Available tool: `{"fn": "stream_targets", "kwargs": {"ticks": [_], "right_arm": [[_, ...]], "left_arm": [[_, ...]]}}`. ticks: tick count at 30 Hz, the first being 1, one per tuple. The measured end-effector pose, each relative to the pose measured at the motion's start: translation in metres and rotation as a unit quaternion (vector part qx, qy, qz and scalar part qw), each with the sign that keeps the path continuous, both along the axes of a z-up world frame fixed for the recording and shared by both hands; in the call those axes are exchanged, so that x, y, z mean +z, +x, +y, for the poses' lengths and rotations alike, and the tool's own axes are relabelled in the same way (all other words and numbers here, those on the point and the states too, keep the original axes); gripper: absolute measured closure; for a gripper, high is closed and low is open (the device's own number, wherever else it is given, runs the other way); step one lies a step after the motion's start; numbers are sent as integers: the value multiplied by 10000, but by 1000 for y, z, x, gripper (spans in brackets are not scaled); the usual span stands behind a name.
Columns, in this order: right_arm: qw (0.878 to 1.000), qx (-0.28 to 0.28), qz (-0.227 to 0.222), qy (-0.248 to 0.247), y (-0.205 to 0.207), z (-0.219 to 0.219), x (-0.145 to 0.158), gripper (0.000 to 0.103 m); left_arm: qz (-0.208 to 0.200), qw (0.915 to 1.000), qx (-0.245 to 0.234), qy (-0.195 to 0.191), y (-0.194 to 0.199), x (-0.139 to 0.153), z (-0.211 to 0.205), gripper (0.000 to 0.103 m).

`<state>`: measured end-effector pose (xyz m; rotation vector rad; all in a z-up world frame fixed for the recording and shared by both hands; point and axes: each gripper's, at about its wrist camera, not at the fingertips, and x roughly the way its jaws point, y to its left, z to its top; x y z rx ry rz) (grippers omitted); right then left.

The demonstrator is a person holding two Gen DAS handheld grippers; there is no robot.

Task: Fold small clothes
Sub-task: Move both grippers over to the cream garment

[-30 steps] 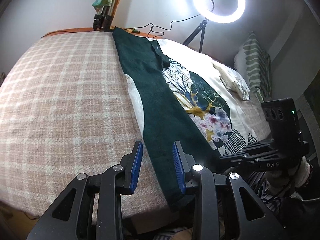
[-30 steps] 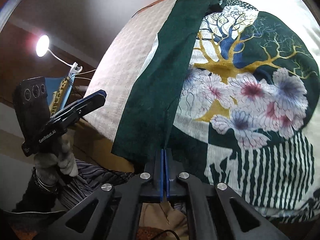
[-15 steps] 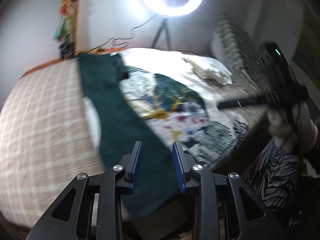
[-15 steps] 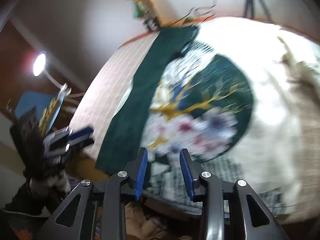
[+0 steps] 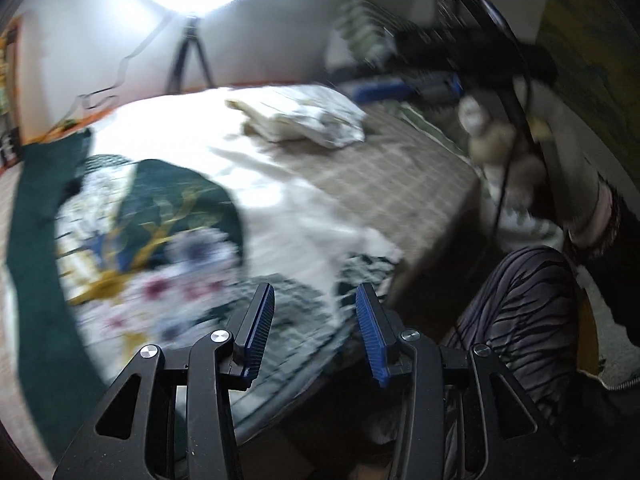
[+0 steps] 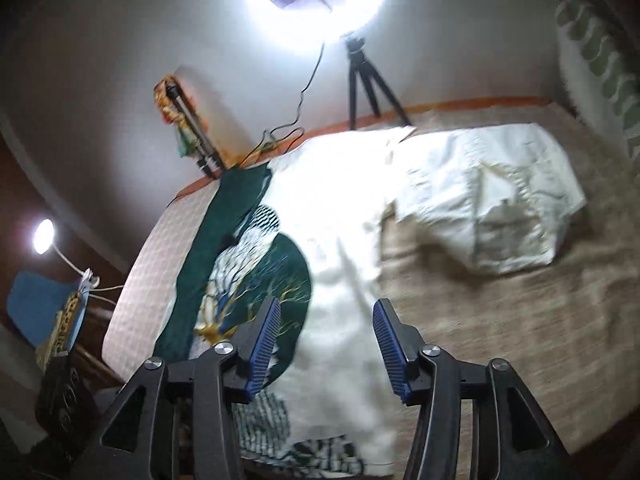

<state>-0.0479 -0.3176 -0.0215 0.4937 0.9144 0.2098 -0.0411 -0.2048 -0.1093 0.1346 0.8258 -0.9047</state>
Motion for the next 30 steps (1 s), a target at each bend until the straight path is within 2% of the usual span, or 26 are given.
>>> {"fn": "stream_targets", "kwargs": {"ticks": [7,9,13,17,20,28,30], "right_arm": [[9992,-265,6,-286,19,-45,-5,48],[9982,-357,47,-475,26,-52,-8,48],[9961,-493,115,-722,38,-65,-11,48],[9934,-513,100,-1023,45,-73,-10,47],[9907,-458,65,-1276,50,-78,-9,46],[9877,-569,-5,-1457,72,-111,0,44],[9878,-581,-16,-1448,79,-117,2,44]], "left_arm": [[-334,9977,-425,405,-13,-11,-80,54],[-415,9968,-450,508,-15,-13,-95,49],[-464,9952,-448,732,-11,-24,-116,49],[-331,9955,-466,750,-6,-29,-122,49],[-375,9957,-380,756,-3,-28,-118,49],[-297,9944,-457,911,-1,-41,-119,50],[-425,9929,-465,1009,-2,-42,-125,49]]}}
